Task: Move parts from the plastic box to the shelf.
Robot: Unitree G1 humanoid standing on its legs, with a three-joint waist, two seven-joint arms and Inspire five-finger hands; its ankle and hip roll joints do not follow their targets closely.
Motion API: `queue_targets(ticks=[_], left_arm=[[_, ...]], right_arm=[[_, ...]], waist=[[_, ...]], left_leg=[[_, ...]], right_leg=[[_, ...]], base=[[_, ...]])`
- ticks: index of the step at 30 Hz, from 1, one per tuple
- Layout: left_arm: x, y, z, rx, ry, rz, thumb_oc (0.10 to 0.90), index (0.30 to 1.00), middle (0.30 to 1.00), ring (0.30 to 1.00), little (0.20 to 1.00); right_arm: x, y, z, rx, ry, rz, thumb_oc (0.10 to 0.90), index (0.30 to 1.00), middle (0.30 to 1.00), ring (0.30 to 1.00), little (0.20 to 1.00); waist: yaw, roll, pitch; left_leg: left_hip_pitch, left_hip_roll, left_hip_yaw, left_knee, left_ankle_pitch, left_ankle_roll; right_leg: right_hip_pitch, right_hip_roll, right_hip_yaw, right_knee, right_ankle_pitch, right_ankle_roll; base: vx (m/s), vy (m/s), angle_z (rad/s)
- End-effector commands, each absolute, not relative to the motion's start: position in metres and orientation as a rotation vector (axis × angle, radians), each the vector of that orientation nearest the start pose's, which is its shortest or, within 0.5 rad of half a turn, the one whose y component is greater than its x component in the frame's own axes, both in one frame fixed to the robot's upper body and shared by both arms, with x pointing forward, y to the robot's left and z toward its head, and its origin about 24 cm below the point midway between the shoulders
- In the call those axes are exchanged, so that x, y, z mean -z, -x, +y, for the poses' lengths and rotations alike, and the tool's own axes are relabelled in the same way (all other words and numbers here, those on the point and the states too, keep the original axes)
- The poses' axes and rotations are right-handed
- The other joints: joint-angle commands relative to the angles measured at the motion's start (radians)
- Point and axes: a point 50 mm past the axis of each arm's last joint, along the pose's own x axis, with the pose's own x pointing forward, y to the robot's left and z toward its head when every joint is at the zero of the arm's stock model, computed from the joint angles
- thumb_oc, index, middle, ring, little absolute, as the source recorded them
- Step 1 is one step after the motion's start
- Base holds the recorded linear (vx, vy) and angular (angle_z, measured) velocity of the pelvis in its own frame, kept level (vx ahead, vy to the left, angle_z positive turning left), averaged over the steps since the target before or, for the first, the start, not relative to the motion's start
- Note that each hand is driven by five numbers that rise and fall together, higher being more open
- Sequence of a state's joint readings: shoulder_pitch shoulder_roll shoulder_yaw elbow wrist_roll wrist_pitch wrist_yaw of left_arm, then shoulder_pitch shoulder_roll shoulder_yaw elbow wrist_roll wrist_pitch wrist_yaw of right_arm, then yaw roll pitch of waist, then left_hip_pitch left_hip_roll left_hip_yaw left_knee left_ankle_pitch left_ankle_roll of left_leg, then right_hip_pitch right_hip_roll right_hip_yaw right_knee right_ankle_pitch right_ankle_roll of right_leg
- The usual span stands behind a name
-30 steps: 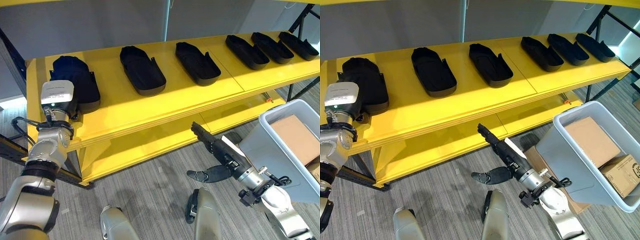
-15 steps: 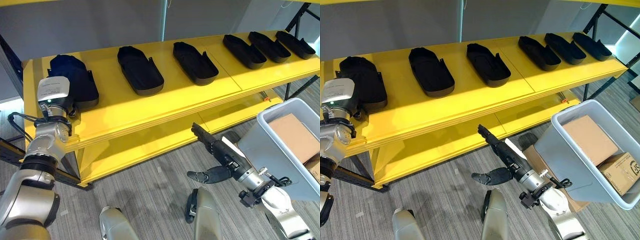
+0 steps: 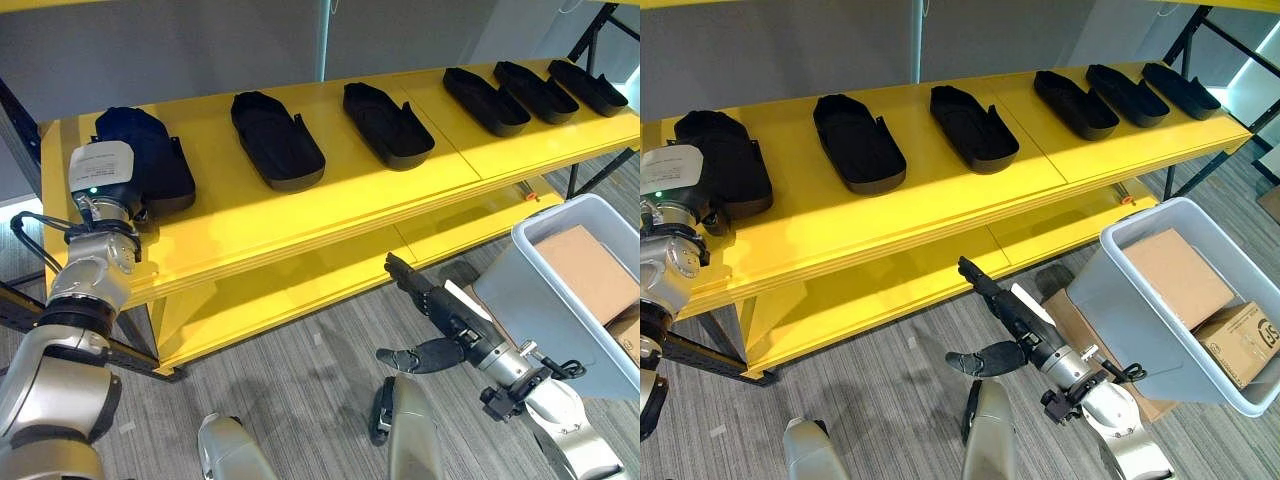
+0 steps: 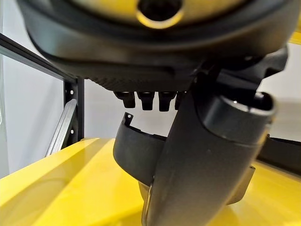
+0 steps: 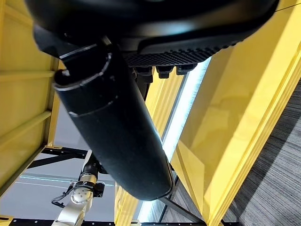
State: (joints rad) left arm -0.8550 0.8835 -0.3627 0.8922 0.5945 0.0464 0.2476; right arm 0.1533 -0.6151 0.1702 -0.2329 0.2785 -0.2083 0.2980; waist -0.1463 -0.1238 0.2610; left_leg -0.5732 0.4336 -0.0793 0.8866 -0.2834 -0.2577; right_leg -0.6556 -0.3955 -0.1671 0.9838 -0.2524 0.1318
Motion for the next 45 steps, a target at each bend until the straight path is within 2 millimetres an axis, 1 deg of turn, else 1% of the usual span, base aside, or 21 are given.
queue_targets(ticks=[1,4,10,11,15,17,20,26,33,39,40,42,45], left_arm=[[-0.241,-0.359,0.327,-0.518,-1.591,-0.142,0.900,1.000,1.000,1.000,1.000],[-0.245,-0.356,0.319,-0.503,-1.595,-0.193,0.900,1.000,1.000,1.000,1.000],[-0.261,-0.340,0.313,-0.454,-1.538,-0.268,0.900,1.000,1.000,1.000,1.000],[-0.261,-0.339,0.313,-0.455,-1.538,-0.267,0.900,1.000,1.000,1.000,1.000],[-0.265,-0.327,0.311,-0.397,-1.524,-0.298,0.900,1.000,1.000,1.000,1.000],[-0.265,-0.320,0.308,-0.340,-1.523,-0.311,0.900,1.000,1.000,1.000,1.000],[-0.265,-0.315,0.307,-0.306,-1.522,-0.321,0.900,1.000,1.000,1.000,1.000],[-0.262,-0.310,0.316,-0.286,-1.550,-0.270,0.900,1.000,1.000,1.000,1.000],[-0.256,-0.307,0.321,-0.261,-1.545,-0.235,0.900,1.000,1.000,1.000,1.000],[-0.259,-0.308,0.312,-0.249,-1.484,-0.297,0.900,1.000,1.000,1.000,1.000],[-0.263,-0.309,0.304,-0.242,-1.456,-0.344,0.900,1.000,1.000,1.000,1.000],[-0.265,-0.310,0.303,-0.237,-1.499,-0.340,0.900,1.000,1.000,1.000,1.000],[-0.269,-0.314,0.295,-0.206,-1.575,-0.347,0.900,1.000,1.000,1.000,1.000]], right_arm=[[-0.135,-0.211,-0.193,-0.515,0.333,-0.420,0.900,1.000,1.000,1.000,1.000],[-0.136,-0.212,-0.194,-0.499,0.335,-0.424,0.900,1.000,1.000,1.000,1.000],[-0.131,-0.213,-0.203,-0.449,0.339,-0.385,0.900,1.000,1.000,1.000,1.000],[-0.131,-0.213,-0.203,-0.450,0.340,-0.384,0.900,1.000,1.000,1.000,1.000],[-0.127,-0.213,-0.206,-0.435,0.334,-0.360,0.900,1.000,1.000,1.000,1.000],[-0.126,-0.212,-0.209,-0.427,0.331,-0.353,0.900,1.000,1.000,1.000,1.000],[-0.126,-0.212,-0.209,-0.427,0.324,-0.351,0.900,1.000,1.000,1.000,1.000],[-0.123,-0.210,-0.210,-0.431,0.321,-0.334,0.900,1.000,1.000,1.000,1.000],[-0.122,-0.210,-0.211,-0.432,0.323,-0.327,0.900,1.000,1.000,1.000,1.000],[-0.123,-0.210,-0.212,-0.423,0.324,-0.332,0.900,1.000,1.000,1.000,1.000],[-0.123,-0.211,-0.210,-0.424,0.317,-0.336,0.900,1.000,1.000,1.000,1.000],[-0.123,-0.212,-0.210,-0.428,0.320,-0.335,0.900,1.000,1.000,1.000,1.000],[-0.123,-0.211,-0.211,-0.430,0.328,-0.328,0.900,1.000,1.000,1.000,1.000]], waist=[[-0.007,-0.001,-0.063],[0.003,0.001,-0.059],[0.025,0.011,-0.049],[0.024,0.011,-0.049],[0.033,0.019,-0.045],[0.037,0.023,-0.043],[0.040,0.025,-0.042],[0.042,0.028,-0.042],[0.046,0.028,-0.041],[0.046,0.028,-0.041],[0.045,0.028,-0.043],[0.043,0.028,-0.044],[0.041,0.029,-0.045]], left_leg=[[0.005,-0.014,0.003,-0.070,0.075,0.058],[0.003,-0.016,0.002,-0.070,0.074,0.059],[-0.003,-0.025,-0.001,-0.067,0.068,0.064],[-0.003,-0.025,-0.001,-0.067,0.067,0.064],[-0.003,-0.029,-0.003,-0.064,0.062,0.066],[-0.006,-0.032,-0.004,-0.061,0.060,0.067],[-0.009,-0.033,-0.004,-0.058,0.059,0.067],[-0.014,-0.034,-0.004,-0.053,0.059,0.069],[-0.016,-0.037,-0.006,-0.052,0.059,0.070],[-0.021,-0.039,-0.008,-0.047,0.060,0.071],[-0.025,-0.041,-0.010,-0.045,0.061,0.070],[-0.026,-0.040,-0.010,-0.045,0.061,0.070],[-0.025,-0.038,-0.009,-0.046,0.060,0.069]], right_leg=[[0.056,-0.019,0.064,-0.046,-0.037,0.040],[0.057,-0.021,0.061,-0.046,-0.038,0.038],[0.064,-0.024,0.055,-0.048,-0.041,0.033],[0.064,-0.023,0.056,-0.048,-0.041,0.033],[0.068,-0.025,0.055,-0.049,-0.043,0.030],[0.067,-0.026,0.056,-0.050,-0.041,0.030],[0.065,-0.027,0.056,-0.049,-0.041,0.029],[0.062,-0.027,0.057,-0.047,-0.041,0.029],[0.062,-0.028,0.057,-0.047,-0.039,0.030],[0.058,-0.029,0.058,-0.044,-0.039,0.030],[0.058,-0.029,0.058,-0.045,-0.039,0.029],[0.059,-0.028,0.058,-0.045,-0.039,0.030],[0.057,-0.028,0.060,-0.044,-0.039,0.031]], base=[[0.00,0.000,0.00],[0.00,0.000,0.00],[0.00,0.000,0.00],[0.00,0.000,0.00],[0.00,0.000,0.00],[0.00,0.000,0.00],[0.00,0.001,0.01],[0.00,0.002,0.02],[0.00,0.000,0.00],[0.00,0.000,0.00],[0.00,0.000,0.00],[0.00,0.000,0.00],[0.00,0.000,0.00]])
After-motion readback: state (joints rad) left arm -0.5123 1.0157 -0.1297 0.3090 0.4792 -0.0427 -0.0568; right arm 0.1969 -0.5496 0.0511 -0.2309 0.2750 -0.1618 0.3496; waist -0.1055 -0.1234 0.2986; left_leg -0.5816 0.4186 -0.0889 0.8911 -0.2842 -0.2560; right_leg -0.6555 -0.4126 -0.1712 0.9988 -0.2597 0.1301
